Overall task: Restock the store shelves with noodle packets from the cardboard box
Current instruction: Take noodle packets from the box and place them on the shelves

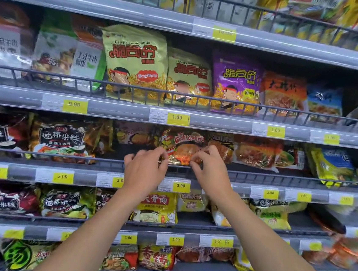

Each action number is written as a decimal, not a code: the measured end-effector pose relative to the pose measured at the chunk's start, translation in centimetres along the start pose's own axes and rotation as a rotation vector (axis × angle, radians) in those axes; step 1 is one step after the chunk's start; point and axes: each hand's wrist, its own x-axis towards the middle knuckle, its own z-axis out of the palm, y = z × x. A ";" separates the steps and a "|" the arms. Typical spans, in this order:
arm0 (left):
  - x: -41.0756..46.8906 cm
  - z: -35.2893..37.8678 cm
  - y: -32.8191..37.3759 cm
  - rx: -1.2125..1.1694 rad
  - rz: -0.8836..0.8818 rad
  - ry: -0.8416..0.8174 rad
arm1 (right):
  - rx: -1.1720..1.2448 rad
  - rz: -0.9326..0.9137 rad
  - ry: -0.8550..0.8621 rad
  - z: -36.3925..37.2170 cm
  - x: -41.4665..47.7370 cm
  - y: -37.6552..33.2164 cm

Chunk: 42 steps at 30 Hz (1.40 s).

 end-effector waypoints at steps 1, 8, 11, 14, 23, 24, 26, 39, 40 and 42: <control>0.1 0.1 -0.1 0.024 -0.006 -0.035 | -0.028 0.015 -0.035 0.1 0.1 0.0; 0.6 1.1 -0.4 0.189 0.011 -0.141 | -0.271 0.003 -0.095 0.6 -0.4 0.6; 0.4 1.2 -0.3 0.241 0.007 -0.149 | -0.302 0.009 -0.126 0.6 -0.1 0.5; 0.2 1.2 -0.1 0.288 -0.007 -0.136 | -0.293 -0.005 -0.203 0.8 0.0 0.8; -1.2 1.4 0.5 0.300 -0.011 -0.067 | -0.274 -0.028 -0.237 0.6 -1.2 1.8; -1.5 1.5 0.5 0.293 -0.003 -0.048 | -0.263 -0.035 -0.226 0.6 -1.5 2.0; -2.0 1.7 0.6 0.279 0.005 -0.023 | -0.244 -0.039 -0.199 0.4 -2.0 2.1; -7.9 4.4 6.0 0.237 0.041 0.074 | -0.144 -0.116 -0.038 -2.4 -7.3 5.8; -8.5 4.8 6.6 0.235 0.031 0.072 | -0.134 -0.115 -0.050 -2.6 -7.8 6.5; -9.9 5.6 7.8 0.244 0.020 0.065 | -0.109 -0.124 -0.066 -3.0 -9.1 7.8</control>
